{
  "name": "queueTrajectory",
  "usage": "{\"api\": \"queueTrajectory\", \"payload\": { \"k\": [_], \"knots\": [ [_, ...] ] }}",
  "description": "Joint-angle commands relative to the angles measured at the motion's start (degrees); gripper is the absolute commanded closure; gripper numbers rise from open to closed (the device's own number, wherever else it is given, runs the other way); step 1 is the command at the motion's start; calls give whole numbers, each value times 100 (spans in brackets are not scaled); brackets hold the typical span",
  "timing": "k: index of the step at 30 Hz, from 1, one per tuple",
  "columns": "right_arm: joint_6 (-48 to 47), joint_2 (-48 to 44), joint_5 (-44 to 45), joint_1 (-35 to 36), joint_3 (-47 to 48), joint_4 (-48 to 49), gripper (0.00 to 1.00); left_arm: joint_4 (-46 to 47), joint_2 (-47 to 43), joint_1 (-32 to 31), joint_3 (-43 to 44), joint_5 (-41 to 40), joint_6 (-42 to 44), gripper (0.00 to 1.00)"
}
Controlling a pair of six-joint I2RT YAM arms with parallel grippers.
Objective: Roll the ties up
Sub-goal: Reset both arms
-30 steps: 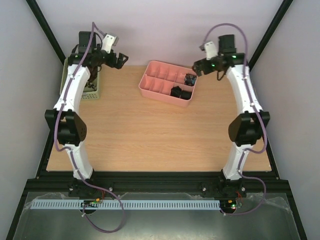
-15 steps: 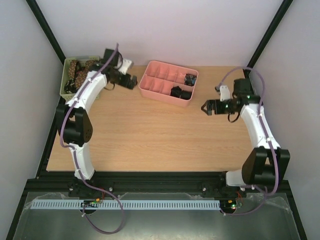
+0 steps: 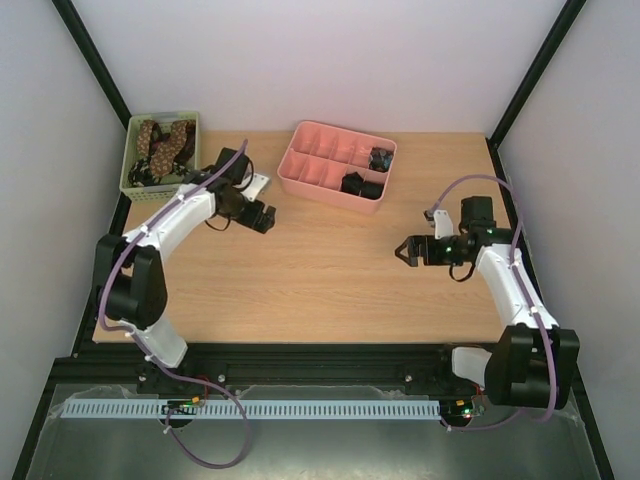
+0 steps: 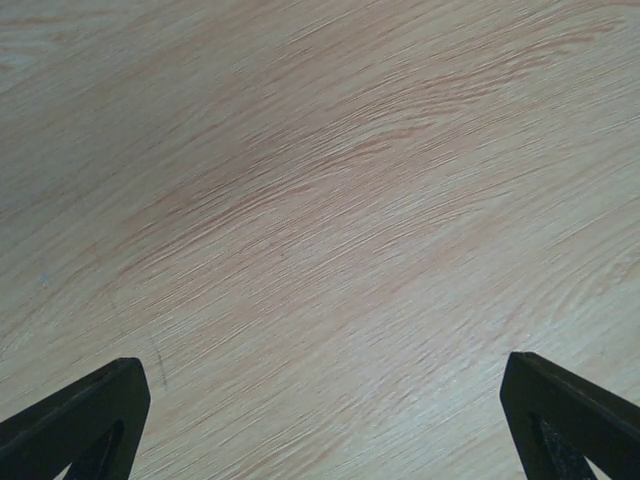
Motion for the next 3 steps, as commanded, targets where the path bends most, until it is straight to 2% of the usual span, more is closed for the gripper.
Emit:
{"api": "queueTrajectory", "payload": {
  "k": [1,3],
  "knots": [
    [293,42,-273,4,13,146,1,7,-185,-40,47,-47,-116,1],
    [429,15,-308,-1,-8,238,1,-51,-198,-37,167,-58,-139,1]
  ]
}}
